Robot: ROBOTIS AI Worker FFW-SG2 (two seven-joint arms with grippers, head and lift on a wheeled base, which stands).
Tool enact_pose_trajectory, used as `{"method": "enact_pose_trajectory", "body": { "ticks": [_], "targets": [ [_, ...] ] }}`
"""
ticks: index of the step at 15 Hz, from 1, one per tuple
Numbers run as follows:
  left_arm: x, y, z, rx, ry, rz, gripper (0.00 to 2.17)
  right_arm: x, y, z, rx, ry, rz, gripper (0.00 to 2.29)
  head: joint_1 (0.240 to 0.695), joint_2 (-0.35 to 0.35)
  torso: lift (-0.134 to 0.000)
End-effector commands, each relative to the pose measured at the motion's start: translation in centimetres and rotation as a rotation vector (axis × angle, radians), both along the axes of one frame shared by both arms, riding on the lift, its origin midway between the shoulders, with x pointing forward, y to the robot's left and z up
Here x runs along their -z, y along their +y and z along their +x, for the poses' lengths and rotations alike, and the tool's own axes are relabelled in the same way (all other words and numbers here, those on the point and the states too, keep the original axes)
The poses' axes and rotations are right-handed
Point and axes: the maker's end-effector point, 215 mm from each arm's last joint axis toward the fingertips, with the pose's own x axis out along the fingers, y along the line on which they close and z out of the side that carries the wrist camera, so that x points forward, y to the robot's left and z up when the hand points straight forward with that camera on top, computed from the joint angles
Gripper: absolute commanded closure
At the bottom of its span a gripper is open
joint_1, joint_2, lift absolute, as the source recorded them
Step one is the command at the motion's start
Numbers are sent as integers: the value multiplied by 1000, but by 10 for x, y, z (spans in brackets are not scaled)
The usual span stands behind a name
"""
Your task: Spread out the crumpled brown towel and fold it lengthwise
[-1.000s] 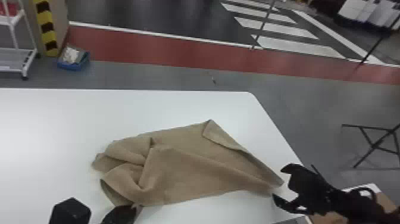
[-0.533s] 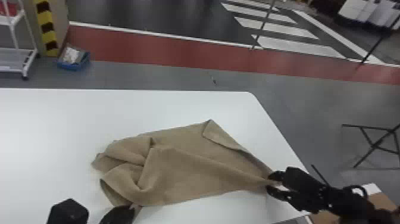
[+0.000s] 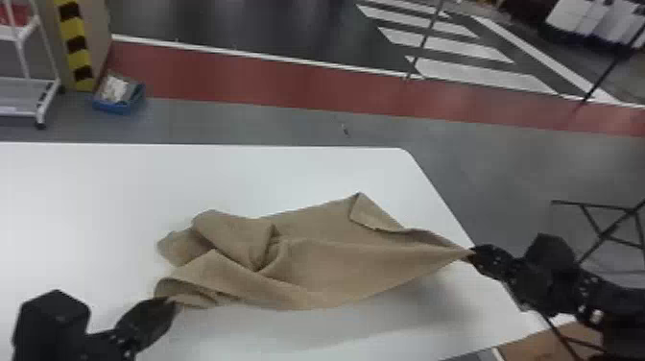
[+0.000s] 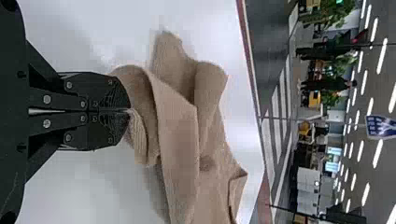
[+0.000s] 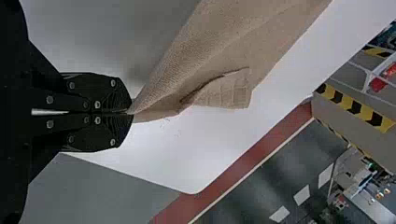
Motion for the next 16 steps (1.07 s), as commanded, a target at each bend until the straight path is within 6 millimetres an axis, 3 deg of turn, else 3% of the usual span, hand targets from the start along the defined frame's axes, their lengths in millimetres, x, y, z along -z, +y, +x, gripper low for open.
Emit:
{"method": "enact_pose_trajectory", "body": {
  "ticks": [1,3,6,8,11,12,13,14,15,16],
  "targets": [
    [-19,46,24,-76,-40,-2,1558,-7,-23,-1,42,-11,-10,2256,695,-350,-125],
    [-28,82,41,-129,-65,14,1558,-10,-39,-4,73,-17,-22,2256,695,-350,-125],
    [-31,133,58,-202,-77,31,1558,-11,-39,-8,80,-24,-18,2256,695,-350,-125],
    [-33,163,65,-244,-96,47,1558,-11,-27,-11,66,-30,-8,2256,695,-350,-125],
    [-28,175,59,-237,-102,47,1541,-15,12,-18,9,-44,-7,2256,695,-350,-125],
    [-24,171,56,-227,-100,41,1399,-16,21,-20,-6,-49,-2,2256,695,-350,-125],
    [-24,168,52,-212,-116,44,893,-19,31,-23,-23,-57,-5,2256,695,-335,-125],
    [-26,165,49,-193,-139,43,215,-22,39,-25,-42,-67,-15,2256,695,-325,-125],
    [-27,168,48,-197,-149,43,-2,-23,43,-27,-52,-66,-24,2256,695,-319,-125],
    [-27,176,48,-211,-157,50,-2,-24,42,-29,-50,-66,-24,2256,695,-314,-125]
  ]
}}
